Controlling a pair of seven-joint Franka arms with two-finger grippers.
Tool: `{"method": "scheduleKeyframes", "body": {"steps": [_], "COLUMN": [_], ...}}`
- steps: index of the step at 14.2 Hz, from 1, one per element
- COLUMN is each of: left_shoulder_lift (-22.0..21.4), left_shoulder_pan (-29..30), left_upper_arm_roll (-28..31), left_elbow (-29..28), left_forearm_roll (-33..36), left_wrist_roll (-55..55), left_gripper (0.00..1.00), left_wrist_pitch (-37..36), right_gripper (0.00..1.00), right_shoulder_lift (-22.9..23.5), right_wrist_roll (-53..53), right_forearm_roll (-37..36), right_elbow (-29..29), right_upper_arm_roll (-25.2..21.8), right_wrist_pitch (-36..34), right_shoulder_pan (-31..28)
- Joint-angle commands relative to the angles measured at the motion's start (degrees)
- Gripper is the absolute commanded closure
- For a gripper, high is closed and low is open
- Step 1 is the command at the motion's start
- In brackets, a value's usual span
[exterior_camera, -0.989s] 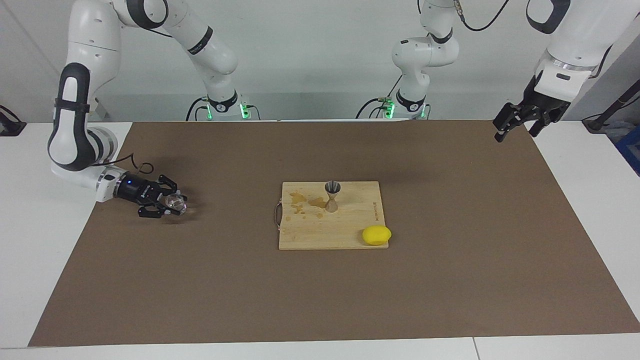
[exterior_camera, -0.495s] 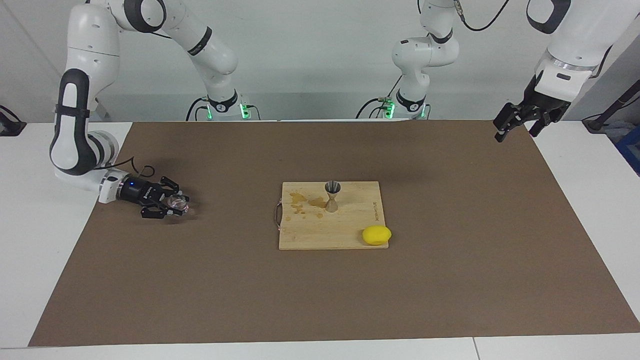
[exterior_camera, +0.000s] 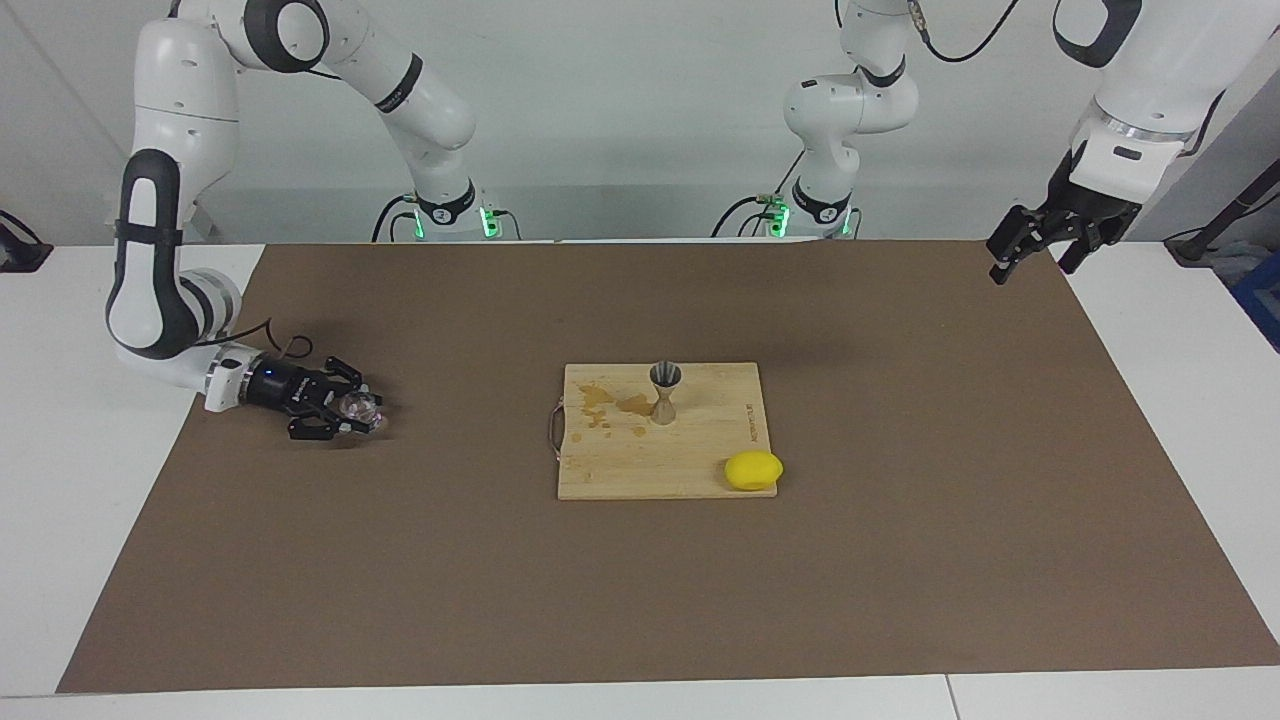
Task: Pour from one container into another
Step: 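Lower the glass onto the table beside the board with the right gripper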
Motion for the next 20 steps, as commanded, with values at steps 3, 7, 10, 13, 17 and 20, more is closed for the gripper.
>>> {"method": "scheduleKeyframes", "body": {"steps": [3, 7, 10, 13, 17, 20], "left_shoulder_lift": [0.0, 0.1, 0.1, 0.1, 0.1, 0.0], "left_shoulder_pan": [0.2, 0.2, 0.1, 0.1, 0.1, 0.1], "left_upper_arm_roll": [-0.1, -0.1, -0.1, -0.1, -0.1, -0.1], "left_elbow": [0.8, 0.9, 0.9, 0.9, 0.9, 0.9], "left_forearm_roll": [0.4, 0.4, 0.4, 0.3, 0.3, 0.3], "left_wrist_roll": [0.3, 0.2, 0.2, 0.2, 0.2, 0.1], "left_gripper": [0.0, 0.0, 0.0, 0.0, 0.0, 0.0], "left_wrist_pitch": [-0.2, -0.2, -0.3, -0.1, 0.0, -0.1], "right_gripper": [1.0, 0.01, 0.0, 0.0, 0.0, 0.0], "right_shoulder_lift": [1.7, 2.4, 2.2, 0.6, -3.8, -6.9], "right_wrist_roll": [-2.5, -3.1, -3.1, -2.6, 2.3, 6.9], "right_forearm_roll": [-1.6, -1.6, -1.4, -1.2, -1.2, -1.4], "right_elbow": [1.4, 1.4, 2.0, 2.1, 2.1, 1.9], "right_upper_arm_roll": [0.8, 0.8, 0.8, 0.8, 0.5, 0.4], "right_wrist_pitch": [-0.3, -1.1, -3.1, -3.9, -3.1, -2.1], "right_shoulder_pan": [-1.1, -1.1, -1.1, -1.2, -0.9, -0.3]}}
